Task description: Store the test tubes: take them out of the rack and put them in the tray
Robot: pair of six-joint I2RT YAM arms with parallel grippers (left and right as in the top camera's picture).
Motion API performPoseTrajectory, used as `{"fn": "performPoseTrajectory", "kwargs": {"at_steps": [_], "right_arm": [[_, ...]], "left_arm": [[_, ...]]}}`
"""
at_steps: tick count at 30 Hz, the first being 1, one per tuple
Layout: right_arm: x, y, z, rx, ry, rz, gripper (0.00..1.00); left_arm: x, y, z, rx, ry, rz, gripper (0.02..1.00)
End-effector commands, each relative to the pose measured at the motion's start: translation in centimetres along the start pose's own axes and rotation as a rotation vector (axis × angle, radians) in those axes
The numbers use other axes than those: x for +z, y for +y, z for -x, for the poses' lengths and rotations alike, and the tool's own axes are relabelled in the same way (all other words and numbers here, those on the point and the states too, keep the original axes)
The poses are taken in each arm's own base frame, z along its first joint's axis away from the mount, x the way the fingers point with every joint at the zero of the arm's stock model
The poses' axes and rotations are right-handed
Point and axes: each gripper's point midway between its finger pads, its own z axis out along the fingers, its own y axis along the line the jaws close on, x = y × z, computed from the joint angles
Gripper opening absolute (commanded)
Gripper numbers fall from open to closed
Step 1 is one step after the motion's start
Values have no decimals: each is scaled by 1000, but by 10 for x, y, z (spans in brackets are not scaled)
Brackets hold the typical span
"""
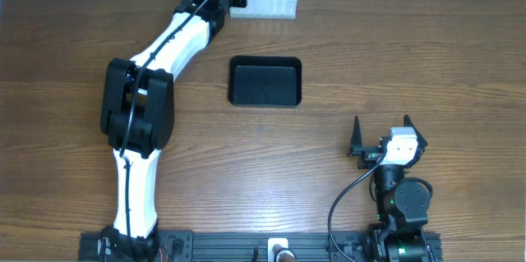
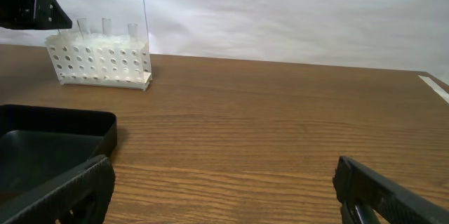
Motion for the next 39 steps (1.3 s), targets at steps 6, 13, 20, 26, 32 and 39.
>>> {"fn": "performPoseTrajectory", "kwargs": {"at_steps": [6, 13, 20, 26, 32, 39], "right_arm": [[0, -4, -2, -4, 0, -19, 991], [0, -4, -2, -4, 0, -19, 993], [0, -4, -2, -4, 0, -19, 993], [0, -4, -2, -4, 0, -19, 993], [0, -4, -2, -4, 0, -19, 991], [0, -4, -2, -4, 0, -19, 993]], "left_arm": [[3, -2, 6, 2, -19, 3, 165], [-1, -2, 14, 9, -33, 5, 161], [-60, -14, 86, 82, -170, -2, 161], [-173, -37, 175, 170, -363, -2, 165], [-246, -64, 164, 115, -263, -68, 134], [-220, -64, 28, -87, 234, 58, 119]]}}
